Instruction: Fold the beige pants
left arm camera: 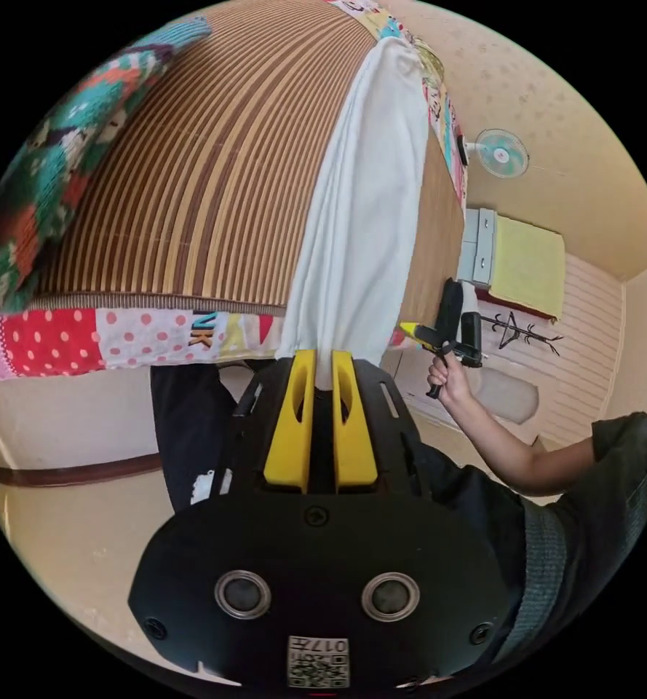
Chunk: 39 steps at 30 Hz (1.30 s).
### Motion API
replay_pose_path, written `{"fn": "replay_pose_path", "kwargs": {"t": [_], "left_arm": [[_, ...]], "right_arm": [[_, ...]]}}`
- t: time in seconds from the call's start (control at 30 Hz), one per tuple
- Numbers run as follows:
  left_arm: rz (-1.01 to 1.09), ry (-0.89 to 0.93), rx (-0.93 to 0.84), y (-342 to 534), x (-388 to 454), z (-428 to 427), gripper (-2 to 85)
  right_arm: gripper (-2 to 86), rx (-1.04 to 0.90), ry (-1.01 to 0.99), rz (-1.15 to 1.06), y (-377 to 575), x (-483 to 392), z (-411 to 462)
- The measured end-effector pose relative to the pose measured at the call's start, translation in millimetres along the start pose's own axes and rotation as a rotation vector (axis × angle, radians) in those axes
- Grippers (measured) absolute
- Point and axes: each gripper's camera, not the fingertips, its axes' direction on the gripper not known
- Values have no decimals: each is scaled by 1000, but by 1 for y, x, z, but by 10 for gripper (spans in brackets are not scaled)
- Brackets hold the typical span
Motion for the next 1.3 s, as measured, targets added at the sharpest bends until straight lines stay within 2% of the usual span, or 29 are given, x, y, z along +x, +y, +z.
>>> {"fn": "replay_pose_path", "kwargs": {"t": [0.07,0.13,0.23,0.47,0.63,0.7,0.77,0.83,1.03,1.17,1.3], "left_arm": [[6,-53,-68,-2,-1,4,72],[16,-70,-34,-1,3,-5,82],[94,0,64,-18,11,-24,95],[139,95,143,-131,13,-19,136],[128,215,121,-201,17,0,149],[129,269,93,-220,22,17,130],[113,225,42,-224,26,30,85],[102,163,23,-214,29,35,55],[304,383,109,-119,67,-2,47],[495,434,183,-20,133,-40,45],[681,429,272,80,217,-91,42]], "right_arm": [[74,69,-50,-8,2,6,-18],[92,128,-83,-14,-5,14,-35],[111,177,-163,-24,-39,34,-58],[142,173,-281,-107,-160,52,-83],[131,102,-395,-130,-229,50,-76],[109,48,-432,-113,-243,49,-68],[65,0,-437,-116,-242,46,-70],[48,26,-481,-130,-229,47,-86],[23,110,-688,-289,-144,20,-159],[17,183,-785,-463,-66,-43,-221],[15,245,-791,-638,-3,-118,-286]]}}
